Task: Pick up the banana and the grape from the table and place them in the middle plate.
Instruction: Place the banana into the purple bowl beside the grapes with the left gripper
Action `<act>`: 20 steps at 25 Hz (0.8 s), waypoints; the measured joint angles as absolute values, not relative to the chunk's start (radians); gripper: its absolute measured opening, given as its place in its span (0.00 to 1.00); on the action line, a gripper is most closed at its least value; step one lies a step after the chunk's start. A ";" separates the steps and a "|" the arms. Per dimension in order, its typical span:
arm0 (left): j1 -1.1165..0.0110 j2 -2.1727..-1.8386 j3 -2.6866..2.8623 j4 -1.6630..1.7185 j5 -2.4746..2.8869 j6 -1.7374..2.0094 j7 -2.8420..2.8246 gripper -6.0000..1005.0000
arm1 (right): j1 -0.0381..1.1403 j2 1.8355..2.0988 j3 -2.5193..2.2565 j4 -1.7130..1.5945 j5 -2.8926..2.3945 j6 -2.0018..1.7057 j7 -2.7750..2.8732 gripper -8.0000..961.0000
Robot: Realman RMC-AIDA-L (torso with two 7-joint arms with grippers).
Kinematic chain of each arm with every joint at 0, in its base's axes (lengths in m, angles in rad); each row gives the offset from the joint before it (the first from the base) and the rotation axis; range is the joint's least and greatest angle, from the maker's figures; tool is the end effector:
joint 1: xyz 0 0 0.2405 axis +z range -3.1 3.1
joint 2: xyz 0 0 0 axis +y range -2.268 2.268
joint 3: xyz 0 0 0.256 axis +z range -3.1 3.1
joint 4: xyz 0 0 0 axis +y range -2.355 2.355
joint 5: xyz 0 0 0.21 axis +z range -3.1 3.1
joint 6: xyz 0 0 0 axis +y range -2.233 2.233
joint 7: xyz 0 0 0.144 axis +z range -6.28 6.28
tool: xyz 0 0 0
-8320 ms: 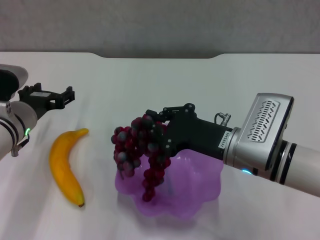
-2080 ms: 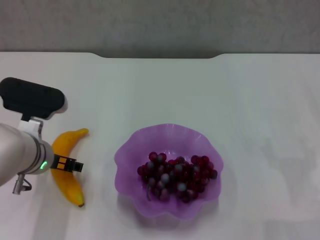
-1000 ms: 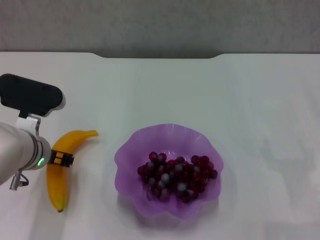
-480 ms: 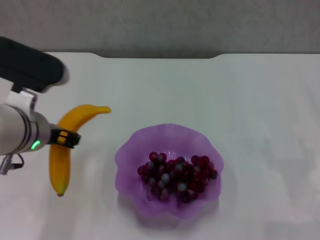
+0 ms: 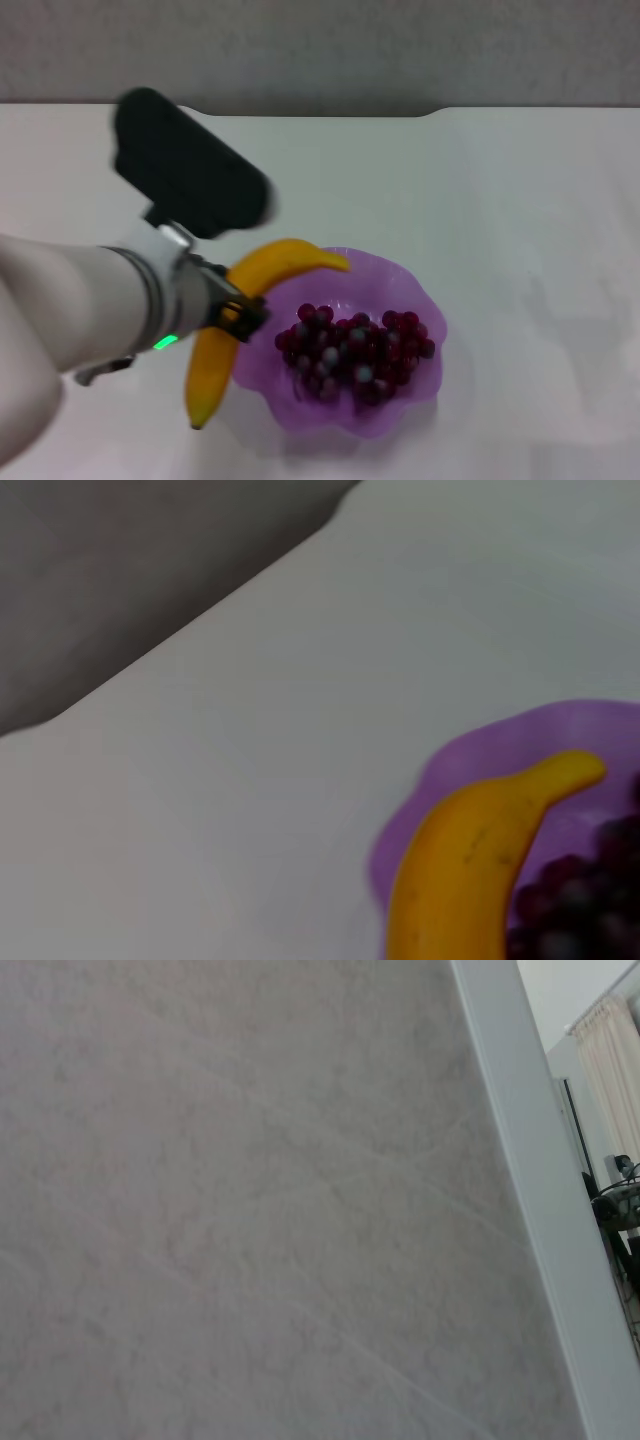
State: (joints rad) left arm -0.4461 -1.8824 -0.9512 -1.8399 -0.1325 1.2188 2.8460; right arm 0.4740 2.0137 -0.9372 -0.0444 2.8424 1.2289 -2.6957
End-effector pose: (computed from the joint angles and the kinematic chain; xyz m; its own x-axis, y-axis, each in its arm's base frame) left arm -0.1256 0.3066 -0.0283 0.8561 0.5165 -0.0201 0.3299 -0.5760 -0.7480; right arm 0.3655 0.3418 0.0690 0.5647 0.1622 -0.8092 -0.8236 0.0476 -0.5652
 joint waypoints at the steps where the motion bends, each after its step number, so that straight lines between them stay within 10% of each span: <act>1: -0.458 -1.885 -0.937 -1.834 -0.133 1.214 2.846 0.51 | 0.475 2.014 -0.937 -0.044 2.842 1.229 -2.696 0.91; 20: -0.563 -1.953 -0.887 -1.651 -0.111 1.056 2.845 0.51 | 0.476 2.014 -0.939 -0.044 2.841 1.229 -2.697 0.91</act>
